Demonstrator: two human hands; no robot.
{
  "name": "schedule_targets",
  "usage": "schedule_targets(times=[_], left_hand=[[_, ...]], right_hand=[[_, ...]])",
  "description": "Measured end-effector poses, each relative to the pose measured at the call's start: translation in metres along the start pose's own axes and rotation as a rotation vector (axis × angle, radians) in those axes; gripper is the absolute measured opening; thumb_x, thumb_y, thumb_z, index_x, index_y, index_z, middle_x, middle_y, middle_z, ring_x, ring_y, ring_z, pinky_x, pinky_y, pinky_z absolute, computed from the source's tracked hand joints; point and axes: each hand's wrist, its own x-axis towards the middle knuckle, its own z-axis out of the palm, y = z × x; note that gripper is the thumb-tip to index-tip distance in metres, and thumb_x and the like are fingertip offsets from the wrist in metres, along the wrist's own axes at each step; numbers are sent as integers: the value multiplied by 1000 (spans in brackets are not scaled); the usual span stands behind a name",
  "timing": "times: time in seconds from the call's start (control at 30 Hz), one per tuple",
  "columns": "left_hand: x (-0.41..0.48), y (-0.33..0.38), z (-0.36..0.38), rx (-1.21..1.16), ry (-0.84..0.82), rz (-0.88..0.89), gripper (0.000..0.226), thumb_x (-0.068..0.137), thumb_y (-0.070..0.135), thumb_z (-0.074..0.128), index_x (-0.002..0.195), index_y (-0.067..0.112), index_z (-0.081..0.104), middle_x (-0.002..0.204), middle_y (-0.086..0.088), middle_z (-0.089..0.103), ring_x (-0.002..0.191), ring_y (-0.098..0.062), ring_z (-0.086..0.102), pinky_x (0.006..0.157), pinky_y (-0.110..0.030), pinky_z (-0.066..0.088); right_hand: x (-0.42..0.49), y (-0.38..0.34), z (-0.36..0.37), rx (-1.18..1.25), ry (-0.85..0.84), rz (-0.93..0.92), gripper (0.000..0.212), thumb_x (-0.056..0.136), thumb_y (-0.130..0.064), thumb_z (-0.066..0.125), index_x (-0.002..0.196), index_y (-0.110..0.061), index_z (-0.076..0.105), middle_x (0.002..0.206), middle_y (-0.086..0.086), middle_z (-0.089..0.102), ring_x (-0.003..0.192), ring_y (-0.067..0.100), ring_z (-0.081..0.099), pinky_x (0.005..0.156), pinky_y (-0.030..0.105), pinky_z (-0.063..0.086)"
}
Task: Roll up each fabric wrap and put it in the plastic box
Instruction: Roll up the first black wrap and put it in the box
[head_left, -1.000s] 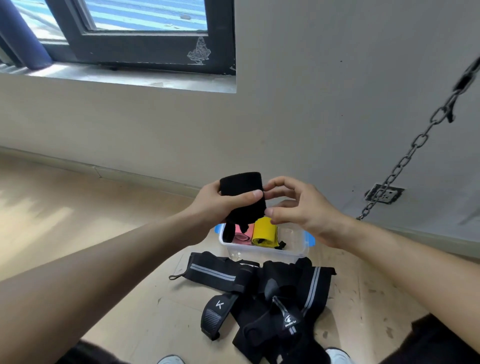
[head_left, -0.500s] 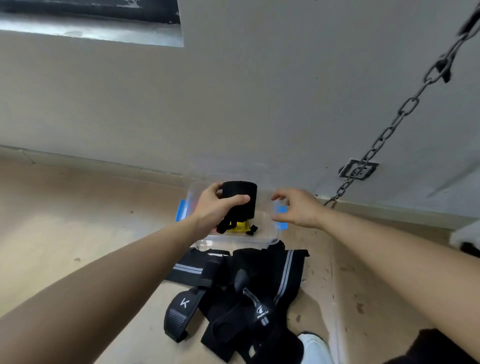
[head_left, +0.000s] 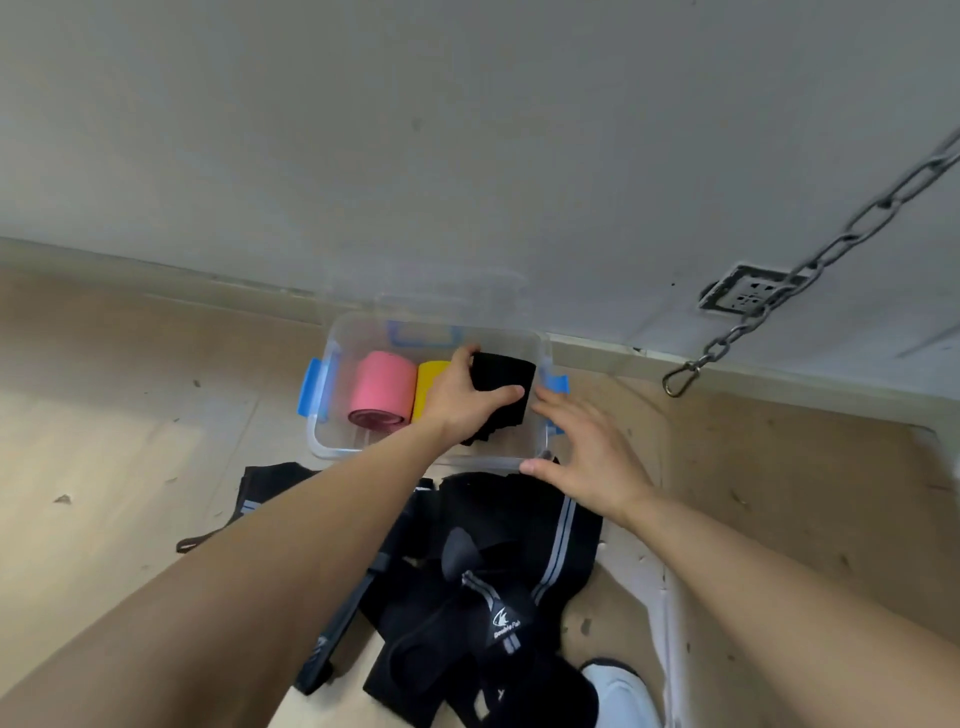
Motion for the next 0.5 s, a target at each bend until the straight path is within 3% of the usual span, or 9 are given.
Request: schedule_targets(times=[0.1, 0.3, 0.37, 0.5], left_hand=[[7, -5, 8, 205, -12, 18, 91, 79, 43, 84, 152, 15, 38, 140, -8, 60, 128, -26, 58, 102, -37, 51], [13, -8, 11, 557, -8, 152, 86, 86, 58, 72, 148, 10, 38, 132, -18, 64, 120, -37, 62, 92, -43, 52], [14, -8, 8, 587, -1, 224, 78, 86, 51, 75, 145, 10, 43, 138, -15, 58, 121, -34, 59, 95, -42, 50], [20, -13, -8, 556, -55, 341, 46, 82, 8, 76, 125, 14, 58, 128, -10, 49, 108, -32, 60, 89, -36, 49]], right_hand=[[-2, 3, 4, 7, 37, -24, 79, 83, -52, 75, 152, -32, 42, 163, -19, 22, 151, 7, 20, 124, 33, 15], [-6, 2, 5, 80, 83, 42, 82, 78, -50, 81, 150, -35, 43, 163, -21, 18, 150, 6, 22, 115, 26, 12], [-6, 2, 4, 81, 76, 48, 82, 78, -51, 80, 150, -35, 43, 163, -22, 18, 150, 6, 22, 115, 25, 11], [-6, 2, 5, 84, 71, 51, 81, 78, -52, 80, 149, -34, 44, 163, -22, 18, 150, 6, 23, 116, 26, 12]])
